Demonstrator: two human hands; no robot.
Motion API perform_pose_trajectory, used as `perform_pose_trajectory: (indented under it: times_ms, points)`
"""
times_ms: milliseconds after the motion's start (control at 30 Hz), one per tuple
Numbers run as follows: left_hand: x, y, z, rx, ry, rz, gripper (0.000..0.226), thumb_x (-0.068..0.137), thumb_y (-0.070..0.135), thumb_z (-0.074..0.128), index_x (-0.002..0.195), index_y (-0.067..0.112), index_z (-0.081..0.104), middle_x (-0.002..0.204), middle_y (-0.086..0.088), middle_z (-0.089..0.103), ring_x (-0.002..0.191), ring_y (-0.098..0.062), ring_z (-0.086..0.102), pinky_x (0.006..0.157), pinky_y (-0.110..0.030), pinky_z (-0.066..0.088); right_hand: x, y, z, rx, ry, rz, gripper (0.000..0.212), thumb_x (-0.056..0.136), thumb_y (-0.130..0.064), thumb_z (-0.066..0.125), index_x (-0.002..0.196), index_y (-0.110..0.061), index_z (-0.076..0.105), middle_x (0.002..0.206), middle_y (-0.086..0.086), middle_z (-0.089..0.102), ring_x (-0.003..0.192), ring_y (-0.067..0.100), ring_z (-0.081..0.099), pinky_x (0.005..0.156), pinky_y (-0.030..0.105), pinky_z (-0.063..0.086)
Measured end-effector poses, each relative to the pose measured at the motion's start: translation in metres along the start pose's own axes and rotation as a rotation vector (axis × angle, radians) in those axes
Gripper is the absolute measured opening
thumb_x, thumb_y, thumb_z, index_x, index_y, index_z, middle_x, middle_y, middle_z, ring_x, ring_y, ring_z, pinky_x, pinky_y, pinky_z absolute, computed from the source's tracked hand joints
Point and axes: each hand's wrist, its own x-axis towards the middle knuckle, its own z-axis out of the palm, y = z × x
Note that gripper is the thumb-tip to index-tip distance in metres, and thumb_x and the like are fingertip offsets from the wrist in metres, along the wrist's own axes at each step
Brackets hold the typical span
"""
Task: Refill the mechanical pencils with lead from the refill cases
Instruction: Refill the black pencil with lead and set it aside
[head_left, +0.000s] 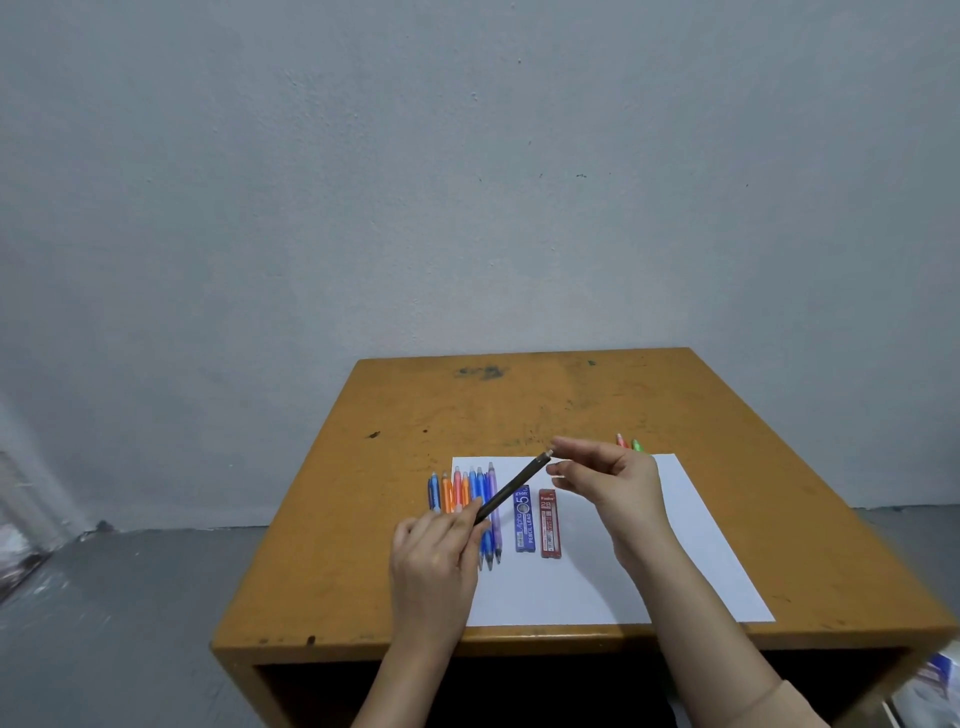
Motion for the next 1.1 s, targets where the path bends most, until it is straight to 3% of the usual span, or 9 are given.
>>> perform_pose_trajectory:
  times_ms: [233,367,433,567,633,733,900,1000,1100]
  points:
    - [-0.001,-0.002,0.001,0.035,0.019,0.009,0.030,0.078,0.028,0.065,0.102,0.011,0.073,0.085,0.006,0.072,0.080,-0.004,0.063,0.070,-0.023,0.041,0.033,0.009,-0.012,-0.079,0.047,-0.016,0.032,0.082,0.013,0.059,0.092,-0.015,0.073,0.090,0.003,0.073,0.080,0.016,0.068,0.070,0.021,0.055]
    - [-0.002,-0.005,0.003,0.047,0.021,0.013,0.029,0.076,0.024,0.072,0.102,0.011,0.073,0.085,0.006,0.072,0.080,-0.005,0.063,0.069,-0.024,0.044,0.054,0.029,-0.014,-0.320,0.074,0.004,0.042,0.081,0.007,0.057,0.081,-0.033,0.071,0.090,-0.004,0.072,0.085,0.012,0.067,0.080,0.030,0.055]
    - [-0.002,-0.004,0.004,0.043,0.019,0.012,0.029,0.080,0.028,0.066,0.102,0.011,0.073,0.085,0.007,0.072,0.081,-0.005,0.062,0.070,-0.024,0.044,0.061,0.036,-0.013,-0.462,0.061,0.022,0.039,0.080,0.004,0.056,0.085,-0.032,0.072,0.092,-0.004,0.072,0.084,0.011,0.065,0.075,0.023,0.051]
    - [-0.001,-0.003,0.003,0.032,0.010,0.019,0.031,0.083,0.031,0.058,0.102,0.011,0.073,0.085,0.007,0.072,0.081,-0.004,0.062,0.070,-0.023,0.043,0.065,0.043,-0.008,-0.632,-0.006,0.050,0.030,0.085,0.001,0.058,0.106,-0.015,0.072,0.086,0.000,0.063,0.076,0.012,0.056,0.067,-0.001,0.029]
    - [-0.001,-0.003,0.003,0.036,0.006,0.022,0.031,0.082,0.031,0.058,0.102,0.011,0.073,0.085,0.006,0.072,0.081,-0.005,0.062,0.070,-0.024,0.043,0.063,0.048,-0.004,-0.634,0.012,0.058,0.030,0.087,-0.002,0.055,0.105,-0.017,0.073,0.081,-0.002,0.063,0.066,0.007,0.054,0.057,0.006,0.035]
    - [-0.001,-0.005,0.003,0.040,-0.001,0.016,0.031,0.081,0.031,0.061,0.102,0.012,0.073,0.086,0.007,0.072,0.082,-0.004,0.061,0.069,-0.024,0.045,0.058,0.057,0.003,-0.609,0.070,0.063,0.031,0.088,-0.004,0.050,0.102,-0.018,0.074,0.083,0.000,0.069,0.057,0.004,0.051,0.042,0.010,0.032]
    - [-0.002,-0.006,0.005,0.048,0.001,0.019,0.030,0.079,0.029,0.064,0.102,0.012,0.073,0.086,0.007,0.073,0.082,-0.004,0.062,0.069,-0.024,0.045,0.062,0.056,0.005,-0.606,0.051,0.057,0.019,0.089,-0.005,0.059,0.097,-0.010,0.076,0.099,0.005,0.073,0.081,0.010,0.059,0.068,0.017,0.040]
    - [-0.001,-0.005,0.004,0.054,0.002,0.023,0.030,0.079,0.030,0.063,0.101,0.011,0.073,0.085,0.006,0.073,0.081,-0.004,0.062,0.069,-0.024,0.044,0.058,0.054,0.004,-0.553,0.090,0.078,0.019,0.088,-0.005,0.061,0.096,-0.011,0.076,0.096,0.004,0.073,0.073,0.006,0.056,0.059,0.015,0.038]
    - [0.000,-0.003,0.003,0.053,0.013,0.039,0.031,0.081,0.031,0.060,0.100,0.010,0.073,0.084,0.005,0.073,0.080,-0.006,0.063,0.069,-0.024,0.044,0.056,0.047,0.000,-0.429,0.089,0.073,0.018,0.087,-0.002,0.062,0.099,-0.007,0.074,0.096,0.006,0.071,0.078,0.008,0.058,0.059,-0.003,0.036]
